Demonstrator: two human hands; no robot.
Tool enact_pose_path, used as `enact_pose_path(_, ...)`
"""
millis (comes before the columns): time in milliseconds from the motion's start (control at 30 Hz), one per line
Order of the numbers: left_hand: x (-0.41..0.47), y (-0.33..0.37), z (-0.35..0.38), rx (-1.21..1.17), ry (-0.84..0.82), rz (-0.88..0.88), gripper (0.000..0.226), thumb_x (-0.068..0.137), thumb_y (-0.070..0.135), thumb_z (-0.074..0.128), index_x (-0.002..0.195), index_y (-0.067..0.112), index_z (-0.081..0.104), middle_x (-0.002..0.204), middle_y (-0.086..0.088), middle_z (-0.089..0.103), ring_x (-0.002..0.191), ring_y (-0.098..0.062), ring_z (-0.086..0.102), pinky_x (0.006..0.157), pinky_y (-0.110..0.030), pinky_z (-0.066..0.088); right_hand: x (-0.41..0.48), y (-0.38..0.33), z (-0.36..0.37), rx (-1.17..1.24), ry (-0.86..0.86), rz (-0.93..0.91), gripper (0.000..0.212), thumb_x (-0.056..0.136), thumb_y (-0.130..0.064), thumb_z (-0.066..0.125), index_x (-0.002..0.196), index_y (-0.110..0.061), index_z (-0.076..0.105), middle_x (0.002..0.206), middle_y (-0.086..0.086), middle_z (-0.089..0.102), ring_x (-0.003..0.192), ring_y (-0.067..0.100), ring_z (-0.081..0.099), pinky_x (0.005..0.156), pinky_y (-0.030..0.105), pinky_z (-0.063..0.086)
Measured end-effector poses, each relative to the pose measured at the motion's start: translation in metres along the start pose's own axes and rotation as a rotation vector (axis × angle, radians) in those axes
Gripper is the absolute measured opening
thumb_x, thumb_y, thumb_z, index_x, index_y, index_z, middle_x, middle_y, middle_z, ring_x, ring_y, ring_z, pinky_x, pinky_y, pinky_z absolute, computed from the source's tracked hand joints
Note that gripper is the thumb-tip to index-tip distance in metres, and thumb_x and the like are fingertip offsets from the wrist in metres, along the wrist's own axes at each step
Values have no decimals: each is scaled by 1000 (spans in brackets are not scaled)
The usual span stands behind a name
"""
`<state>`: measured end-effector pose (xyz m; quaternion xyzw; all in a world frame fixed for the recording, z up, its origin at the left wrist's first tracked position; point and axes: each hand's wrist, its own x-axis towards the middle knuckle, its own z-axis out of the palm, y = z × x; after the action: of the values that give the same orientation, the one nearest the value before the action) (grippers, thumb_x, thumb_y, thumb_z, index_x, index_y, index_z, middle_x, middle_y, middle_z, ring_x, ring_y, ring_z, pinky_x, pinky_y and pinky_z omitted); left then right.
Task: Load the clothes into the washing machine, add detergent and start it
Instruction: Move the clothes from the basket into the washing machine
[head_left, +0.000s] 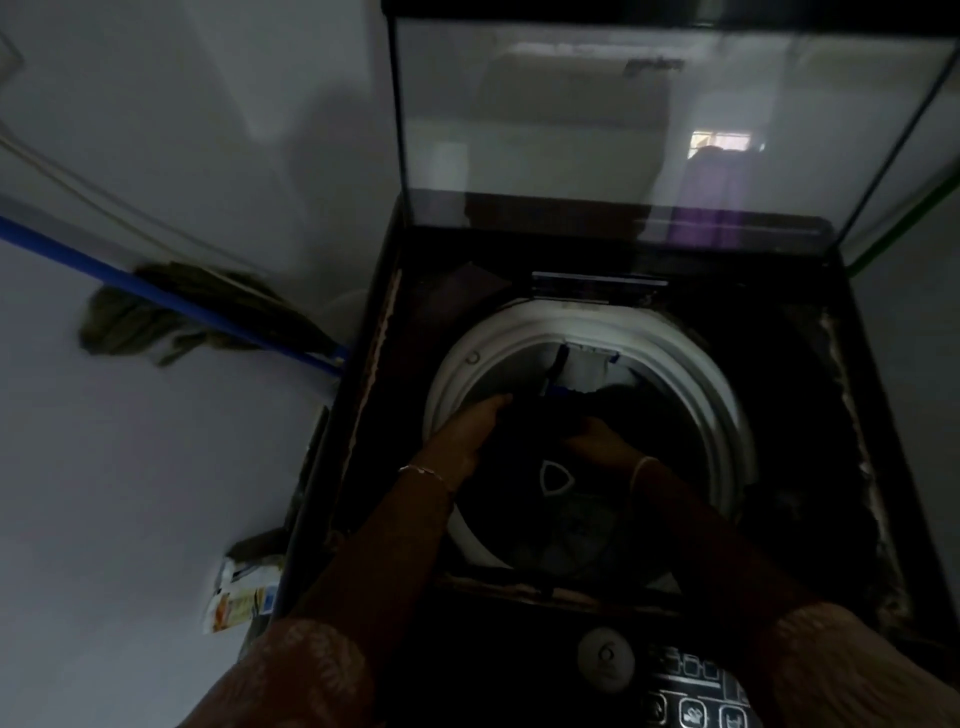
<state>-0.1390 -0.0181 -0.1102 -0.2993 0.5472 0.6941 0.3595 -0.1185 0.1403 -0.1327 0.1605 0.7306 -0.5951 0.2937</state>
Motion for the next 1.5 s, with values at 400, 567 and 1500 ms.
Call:
enact_pose_path(400, -47, 18, 149, 342, -327, 335, 24, 99, 32, 43, 101, 25, 66, 113, 4, 69, 106, -15, 62, 89, -30, 45, -129, -40, -118, 629, 362, -240, 24, 96, -10, 50, 118, -7, 58, 98, 4, 67, 84, 12, 63, 75, 22, 49)
enact_pose_path(567, -80, -15, 237, 356, -534, 365, 25, 98, 27, 48, 118, 19, 61, 115, 0, 70, 105, -18, 66, 89, -30, 49, -206, -3, -180, 895, 504, -395, 17, 97, -9, 45, 106, -10, 60, 90, 2, 72, 77, 12, 68, 72, 22, 56)
enact_pose_path(1500, -19, -310, 446, 738, -340, -194, 44, 104, 19, 25, 144, 0, 33, 148, -16, 40, 136, -33, 39, 110, -40, 29, -313, 403, -321, 960, 854, 365, 22, 94, -10, 53, 73, -15, 57, 80, 11, 59, 65, 16, 57, 49, 17, 40)
